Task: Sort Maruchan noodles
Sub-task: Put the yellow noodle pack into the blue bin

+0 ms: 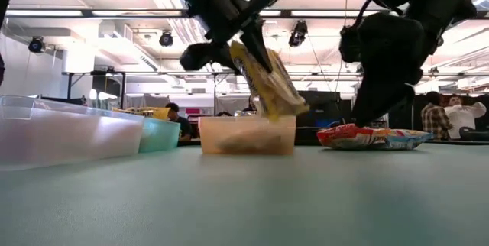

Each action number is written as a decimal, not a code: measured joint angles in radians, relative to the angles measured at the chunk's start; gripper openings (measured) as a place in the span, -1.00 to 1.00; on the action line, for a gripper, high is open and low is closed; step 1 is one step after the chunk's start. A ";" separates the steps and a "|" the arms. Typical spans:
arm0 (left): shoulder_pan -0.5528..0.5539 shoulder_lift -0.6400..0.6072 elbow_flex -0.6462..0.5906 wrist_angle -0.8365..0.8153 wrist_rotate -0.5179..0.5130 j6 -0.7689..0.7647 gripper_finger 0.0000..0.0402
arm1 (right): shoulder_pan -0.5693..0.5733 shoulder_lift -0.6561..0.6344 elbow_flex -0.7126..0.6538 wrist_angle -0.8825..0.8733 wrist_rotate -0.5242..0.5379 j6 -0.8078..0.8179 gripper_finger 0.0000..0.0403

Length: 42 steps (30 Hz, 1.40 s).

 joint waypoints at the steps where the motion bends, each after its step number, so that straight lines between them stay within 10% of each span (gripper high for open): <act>1: 0.009 -0.016 0.000 -0.007 -0.015 0.003 -0.45 | 0.000 -0.007 -0.005 -0.005 0.001 -0.001 -0.26; 27: 0.263 -0.268 -0.020 -0.462 -0.326 0.188 -0.45 | -0.104 -0.025 -0.023 0.124 0.083 -0.007 -0.26; 42: 0.441 -0.557 -0.339 -0.378 -0.314 0.217 -0.45 | -0.131 -0.020 -0.024 0.122 0.131 0.019 -0.26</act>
